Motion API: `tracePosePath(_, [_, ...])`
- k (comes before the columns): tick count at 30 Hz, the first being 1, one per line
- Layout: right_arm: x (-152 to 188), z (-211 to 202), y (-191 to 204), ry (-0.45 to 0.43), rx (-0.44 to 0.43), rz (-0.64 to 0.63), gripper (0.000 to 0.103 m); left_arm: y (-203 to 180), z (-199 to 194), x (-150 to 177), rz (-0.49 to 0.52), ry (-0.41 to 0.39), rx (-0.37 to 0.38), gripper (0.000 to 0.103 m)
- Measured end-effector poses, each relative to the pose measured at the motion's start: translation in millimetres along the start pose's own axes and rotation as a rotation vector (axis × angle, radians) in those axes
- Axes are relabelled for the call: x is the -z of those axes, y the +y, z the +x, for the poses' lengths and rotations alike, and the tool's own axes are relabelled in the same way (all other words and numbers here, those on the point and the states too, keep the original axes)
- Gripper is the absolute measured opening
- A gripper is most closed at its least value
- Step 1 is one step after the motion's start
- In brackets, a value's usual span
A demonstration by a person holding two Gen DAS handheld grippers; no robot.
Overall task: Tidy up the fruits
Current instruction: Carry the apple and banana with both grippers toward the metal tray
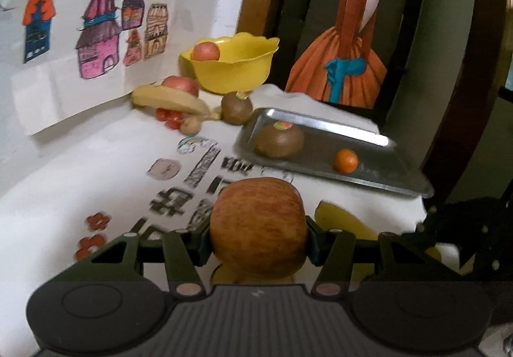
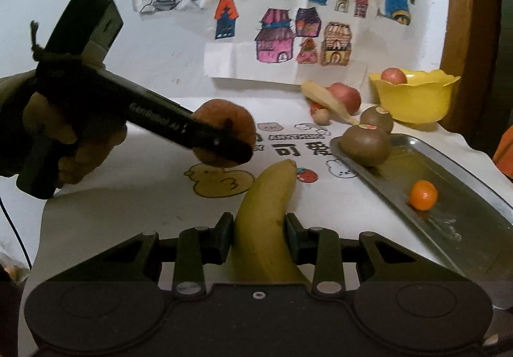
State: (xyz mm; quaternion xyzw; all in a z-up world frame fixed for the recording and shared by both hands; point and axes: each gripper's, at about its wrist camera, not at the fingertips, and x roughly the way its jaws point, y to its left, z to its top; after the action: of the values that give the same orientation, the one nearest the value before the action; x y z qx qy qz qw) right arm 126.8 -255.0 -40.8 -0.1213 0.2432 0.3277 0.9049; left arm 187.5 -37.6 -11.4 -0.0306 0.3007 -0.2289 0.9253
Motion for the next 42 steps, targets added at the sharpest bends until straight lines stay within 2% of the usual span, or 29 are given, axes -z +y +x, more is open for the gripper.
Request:
tracePosePath(7, [2.5,-6.8,-6.4,-0.032,-0.013,0.020,0.036,-5.2,20.3,-5.0,-0.030,0.052,0.005,0.059])
tracePosePath(14, [-2.8,-25.2,-28.1,-0.083,0.025,0.101,0.036,-14.7,21.4,-20.7,0.000,0.016,-0.002,0.059])
tracePosePath(18, [-10.8,-39.0,-49.0,-0.127,0.098,0.128,0.036,-25.3,25.7,-41.0,0.017,-0.039,0.014,0.059])
tracePosePath(20, [-13.4,-43.5,-62.0,-0.142,0.137,0.150,0.036,-31.6,32.0,-51.2,0.022,-0.069,0.029,0.059])
tracePosePath(25, [-19.7,-42.2,-104.8,-0.163,0.169,0.294,0.036,-49.9,63.7,-77.2,0.030,-0.111,0.060,0.059])
tracePosePath(30, [-17.4,-37.1,-147.0,-0.193,0.089,0.495,0.036,-60.1,99.1,-91.2,0.015,-0.123,0.085,0.059])
tracePosePath(34, [-21.1,-41.1,-165.6,-0.199,0.061,0.576,0.036,-62.8,124.4,-95.9,0.014,-0.100,0.078,0.059])
tracePosePath(42, [-25.8,-35.7,-211.4,-0.152,0.047,0.722,0.036,-72.5,157.2,-102.8,0.023,-0.082,0.096,0.059])
